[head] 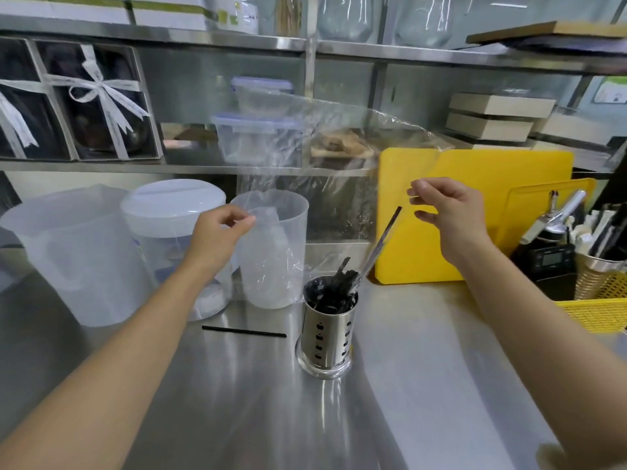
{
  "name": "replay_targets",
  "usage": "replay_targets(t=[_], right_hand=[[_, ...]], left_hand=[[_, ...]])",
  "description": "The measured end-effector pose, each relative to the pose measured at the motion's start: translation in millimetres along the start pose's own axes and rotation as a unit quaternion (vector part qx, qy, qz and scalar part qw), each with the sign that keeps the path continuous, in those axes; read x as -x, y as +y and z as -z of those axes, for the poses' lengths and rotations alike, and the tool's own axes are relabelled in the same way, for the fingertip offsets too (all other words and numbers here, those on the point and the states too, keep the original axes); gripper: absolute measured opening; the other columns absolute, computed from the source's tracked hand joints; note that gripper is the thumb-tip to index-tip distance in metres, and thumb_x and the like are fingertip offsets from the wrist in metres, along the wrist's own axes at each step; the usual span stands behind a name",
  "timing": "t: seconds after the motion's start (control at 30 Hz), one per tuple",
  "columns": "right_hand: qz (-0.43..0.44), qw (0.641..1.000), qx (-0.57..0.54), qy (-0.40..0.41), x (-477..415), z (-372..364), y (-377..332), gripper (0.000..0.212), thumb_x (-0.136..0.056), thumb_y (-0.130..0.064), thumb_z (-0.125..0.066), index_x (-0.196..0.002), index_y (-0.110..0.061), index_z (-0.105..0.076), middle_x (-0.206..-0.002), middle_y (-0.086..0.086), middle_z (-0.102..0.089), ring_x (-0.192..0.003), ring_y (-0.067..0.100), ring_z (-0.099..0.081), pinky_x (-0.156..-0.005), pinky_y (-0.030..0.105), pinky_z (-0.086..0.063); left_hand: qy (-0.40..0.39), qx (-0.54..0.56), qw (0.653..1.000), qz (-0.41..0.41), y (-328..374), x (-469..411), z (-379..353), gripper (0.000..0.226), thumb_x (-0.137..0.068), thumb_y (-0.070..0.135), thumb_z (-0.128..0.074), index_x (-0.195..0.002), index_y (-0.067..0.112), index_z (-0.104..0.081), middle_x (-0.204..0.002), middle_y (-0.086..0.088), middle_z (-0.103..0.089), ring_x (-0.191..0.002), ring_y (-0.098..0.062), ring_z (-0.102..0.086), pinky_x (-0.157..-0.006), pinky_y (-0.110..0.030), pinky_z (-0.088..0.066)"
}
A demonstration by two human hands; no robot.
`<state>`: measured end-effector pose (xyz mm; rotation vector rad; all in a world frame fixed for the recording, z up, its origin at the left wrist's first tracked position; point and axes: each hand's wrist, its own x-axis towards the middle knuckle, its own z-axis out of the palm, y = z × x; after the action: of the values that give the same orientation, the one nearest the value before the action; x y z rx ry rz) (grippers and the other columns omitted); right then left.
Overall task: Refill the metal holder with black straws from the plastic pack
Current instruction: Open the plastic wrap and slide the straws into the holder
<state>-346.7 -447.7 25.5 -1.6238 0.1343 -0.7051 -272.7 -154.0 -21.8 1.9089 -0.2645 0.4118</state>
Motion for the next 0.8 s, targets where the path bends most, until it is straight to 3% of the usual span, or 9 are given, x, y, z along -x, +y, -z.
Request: replay_targets(t=[0.17, 0.33, 0.57, 0.7, 0.8], right_hand=[[0.011, 0.999, 0.034, -0.016, -1.2, 0.7, -7.2, 0.008, -0.084, -0.018, -0.063, -0.078, -0.02, -0.068, -0.081, -0.001, -0.067, -0.082, 0.017, -0.06, -0.073, 0.031, -0.049], [0.036, 0.998, 0.048, -0.013, -2.6, -3.5, -14.6, 0.012, -0.085, -0.015, -0.062, -0.075, -0.019, -0.066, -0.078, -0.002, -0.065, -0.075, 0.013, -0.059, -0.068, 0.026, -0.047], [0.078, 0.996, 0.044, -0.005, -4.3, -12.8, -31.6, 0.015, -0.088, -0.014, -0.058, -0.075, -0.018, -0.064, -0.074, -0.003, -0.063, -0.07, 0.009, -0.058, -0.063, 0.021, -0.046], [0.09, 0.995, 0.047, -0.009, -3.4, -16.2, -34.8, 0.018, -0.088, -0.013, -0.057, -0.073, -0.021, -0.063, -0.073, -0.004, -0.063, -0.067, 0.008, -0.058, -0.06, 0.016, -0.046], [0.084, 0.996, 0.038, -0.003, -3.8, -18.8, -37.5, 0.017, -0.089, -0.014, -0.057, -0.074, -0.021, -0.062, -0.072, -0.004, -0.062, -0.066, 0.007, -0.059, -0.061, 0.019, -0.048]], left_hand=[[-0.009, 0.024, 0.998, 0.054, -5.8, -3.6, 3.6, 0.016, -0.088, 0.009, -0.057, -0.076, 0.019, -0.059, -0.078, 0.004, -0.065, -0.082, -0.013, -0.061, -0.09, -0.03, -0.045], [0.007, 0.027, 0.999, 0.043, 5.6, -5.9, 5.6, 0.015, -0.092, 0.008, -0.05, -0.08, 0.016, -0.055, -0.079, 0.003, -0.066, -0.081, -0.008, -0.062, -0.073, -0.017, -0.041], [0.041, 0.039, 0.998, 0.02, 9.1, -15.4, 9.8, 0.019, -0.092, 0.003, -0.046, -0.077, 0.012, -0.053, -0.072, -0.002, -0.063, -0.071, -0.014, -0.062, -0.074, -0.023, -0.049], [0.052, 0.047, 0.997, 0.021, 8.2, -15.0, 15.4, 0.026, -0.091, 0.003, -0.047, -0.072, 0.019, -0.051, -0.074, -0.002, -0.064, -0.069, -0.014, -0.062, -0.077, -0.027, -0.049], [0.013, 0.059, 0.998, 0.03, 10.6, -15.0, 19.2, 0.023, -0.091, 0.005, -0.05, -0.076, 0.021, -0.053, -0.077, -0.001, -0.065, -0.074, -0.016, -0.063, -0.08, -0.029, -0.05]])
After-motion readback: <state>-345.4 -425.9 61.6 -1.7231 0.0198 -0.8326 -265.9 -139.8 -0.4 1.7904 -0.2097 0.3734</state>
